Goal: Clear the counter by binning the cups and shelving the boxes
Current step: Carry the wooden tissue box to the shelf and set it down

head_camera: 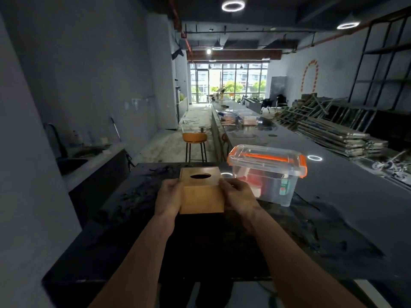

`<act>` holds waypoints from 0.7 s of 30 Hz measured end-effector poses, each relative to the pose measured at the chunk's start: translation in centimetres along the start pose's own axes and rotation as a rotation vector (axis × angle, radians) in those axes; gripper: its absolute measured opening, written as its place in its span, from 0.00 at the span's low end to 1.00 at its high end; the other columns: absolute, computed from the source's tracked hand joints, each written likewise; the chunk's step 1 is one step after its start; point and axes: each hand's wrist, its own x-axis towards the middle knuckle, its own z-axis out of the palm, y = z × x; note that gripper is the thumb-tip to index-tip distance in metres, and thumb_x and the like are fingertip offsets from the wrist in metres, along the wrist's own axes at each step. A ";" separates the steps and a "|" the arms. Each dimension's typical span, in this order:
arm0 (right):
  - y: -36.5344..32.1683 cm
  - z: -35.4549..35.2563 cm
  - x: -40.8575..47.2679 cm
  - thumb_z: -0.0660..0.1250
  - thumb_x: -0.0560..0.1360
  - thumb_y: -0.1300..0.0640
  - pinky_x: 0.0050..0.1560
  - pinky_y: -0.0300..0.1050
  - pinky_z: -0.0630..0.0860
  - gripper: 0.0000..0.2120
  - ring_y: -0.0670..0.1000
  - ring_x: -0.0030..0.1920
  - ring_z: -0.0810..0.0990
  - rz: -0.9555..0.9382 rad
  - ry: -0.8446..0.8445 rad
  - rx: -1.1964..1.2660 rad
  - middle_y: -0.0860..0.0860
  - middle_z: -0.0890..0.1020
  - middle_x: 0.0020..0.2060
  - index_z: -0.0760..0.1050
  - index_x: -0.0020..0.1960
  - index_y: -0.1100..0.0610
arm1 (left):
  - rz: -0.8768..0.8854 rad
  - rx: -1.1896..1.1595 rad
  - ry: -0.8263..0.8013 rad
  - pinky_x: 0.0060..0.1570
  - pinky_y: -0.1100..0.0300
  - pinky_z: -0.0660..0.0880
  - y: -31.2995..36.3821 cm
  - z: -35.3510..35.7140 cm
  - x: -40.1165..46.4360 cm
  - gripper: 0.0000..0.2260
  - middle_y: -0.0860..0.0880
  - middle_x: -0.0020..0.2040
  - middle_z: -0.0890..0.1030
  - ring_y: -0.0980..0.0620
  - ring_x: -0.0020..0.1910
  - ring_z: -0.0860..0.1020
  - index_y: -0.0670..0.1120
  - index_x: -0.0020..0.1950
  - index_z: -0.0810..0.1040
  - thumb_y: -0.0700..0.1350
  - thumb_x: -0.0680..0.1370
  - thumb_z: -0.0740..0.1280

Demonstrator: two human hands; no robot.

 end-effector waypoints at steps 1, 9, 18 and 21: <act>-0.5 0.7 -0.4 0.67 0.77 0.41 0.63 0.64 0.80 0.19 0.57 0.59 0.82 -0.016 -0.005 0.011 0.53 0.84 0.57 0.82 0.61 0.50 | 0.017 -0.001 0.030 0.64 0.42 0.76 0.3 -1.2 -0.3 0.13 0.47 0.56 0.81 0.45 0.56 0.79 0.54 0.54 0.78 0.57 0.74 0.64; -5.3 11.5 -5.5 0.66 0.67 0.36 0.61 0.60 0.82 0.23 0.53 0.56 0.85 -0.112 -0.203 0.076 0.48 0.87 0.54 0.84 0.57 0.44 | 0.090 -0.092 0.288 0.62 0.38 0.77 1.2 -15.6 -4.9 0.10 0.47 0.57 0.82 0.42 0.57 0.80 0.61 0.42 0.79 0.63 0.67 0.66; -11.1 34.3 -31.1 0.66 0.80 0.50 0.62 0.60 0.82 0.14 0.54 0.57 0.84 -0.232 -0.704 -0.048 0.51 0.84 0.57 0.80 0.63 0.52 | 0.103 -0.137 0.825 0.61 0.38 0.77 -3.3 -44.8 -26.6 0.05 0.40 0.54 0.81 0.38 0.54 0.79 0.50 0.47 0.76 0.51 0.78 0.66; -11.3 37.3 -36.1 0.66 0.80 0.51 0.62 0.62 0.81 0.12 0.57 0.56 0.84 -0.234 -0.744 -0.012 0.53 0.84 0.56 0.79 0.60 0.54 | 0.083 -0.148 0.847 0.58 0.40 0.79 -4.2 -48.4 -31.2 0.11 0.41 0.54 0.82 0.40 0.52 0.80 0.52 0.48 0.78 0.55 0.70 0.66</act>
